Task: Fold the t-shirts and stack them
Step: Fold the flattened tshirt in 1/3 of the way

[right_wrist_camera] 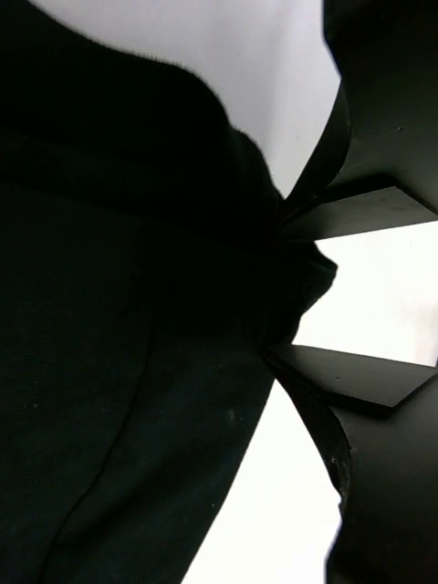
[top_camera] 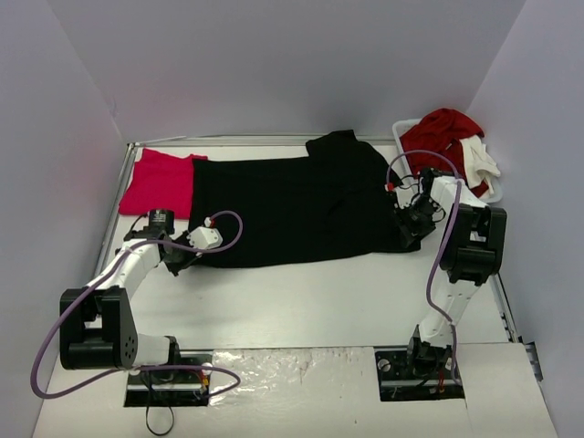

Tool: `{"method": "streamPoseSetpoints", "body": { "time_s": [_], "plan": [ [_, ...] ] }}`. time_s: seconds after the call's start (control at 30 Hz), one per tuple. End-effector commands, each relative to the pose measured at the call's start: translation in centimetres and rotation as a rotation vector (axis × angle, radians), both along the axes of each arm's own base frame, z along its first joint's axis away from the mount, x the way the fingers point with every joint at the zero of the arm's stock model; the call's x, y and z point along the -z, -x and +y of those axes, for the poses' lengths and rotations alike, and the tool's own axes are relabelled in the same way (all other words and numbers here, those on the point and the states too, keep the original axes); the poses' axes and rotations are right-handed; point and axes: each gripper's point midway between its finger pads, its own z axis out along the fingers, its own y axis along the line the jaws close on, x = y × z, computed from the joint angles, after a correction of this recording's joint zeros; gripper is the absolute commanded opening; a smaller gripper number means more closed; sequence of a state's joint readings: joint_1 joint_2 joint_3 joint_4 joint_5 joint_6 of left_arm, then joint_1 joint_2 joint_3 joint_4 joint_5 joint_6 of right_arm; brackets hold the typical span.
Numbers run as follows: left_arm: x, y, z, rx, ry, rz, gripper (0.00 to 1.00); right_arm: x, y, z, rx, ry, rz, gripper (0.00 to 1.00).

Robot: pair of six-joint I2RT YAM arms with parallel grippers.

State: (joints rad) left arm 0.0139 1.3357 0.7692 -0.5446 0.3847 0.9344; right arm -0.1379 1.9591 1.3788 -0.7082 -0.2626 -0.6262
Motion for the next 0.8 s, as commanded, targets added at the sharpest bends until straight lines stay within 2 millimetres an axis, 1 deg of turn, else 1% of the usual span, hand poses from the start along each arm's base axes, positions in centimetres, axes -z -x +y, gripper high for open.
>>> {"method": "streamPoseSetpoints", "body": {
  "time_s": [0.0, 0.2, 0.4, 0.53, 0.67, 0.7, 0.77],
  "plan": [
    [-0.5, 0.3, -0.4, 0.015, 0.018, -0.007, 0.02, -0.3, 1.3, 0.1, 0.002, -0.022, 0.062, 0.44],
    [-0.2, 0.4, -0.5, 0.014, 0.024, -0.004, 0.02, -1.2, 1.1, -0.7, 0.022, -0.016, 0.04, 0.45],
    [0.1, 0.6, -0.6, 0.013, 0.032, 0.003, 0.02, -1.3, 1.4, -1.9, 0.039, 0.009, 0.044, 0.46],
    [0.0, 0.6, -0.6, 0.009, 0.036, 0.002, 0.02, -0.6, 1.8, -2.2, 0.04, 0.01, 0.065, 0.47],
    [0.0, 0.7, -0.6, 0.011, 0.039, 0.002, 0.02, 0.6, 2.0, -1.9, 0.033, -0.014, 0.1, 0.46],
    [0.0, 0.7, -0.6, 0.009, 0.038, 0.004, 0.02, 0.7, 2.0, -1.8, 0.032, -0.02, 0.103, 0.45],
    [0.0, 0.7, -0.7, 0.009, 0.04, 0.005, 0.02, 1.1, 1.9, -1.5, 0.024, -0.034, 0.111, 0.38]
  ]
}}
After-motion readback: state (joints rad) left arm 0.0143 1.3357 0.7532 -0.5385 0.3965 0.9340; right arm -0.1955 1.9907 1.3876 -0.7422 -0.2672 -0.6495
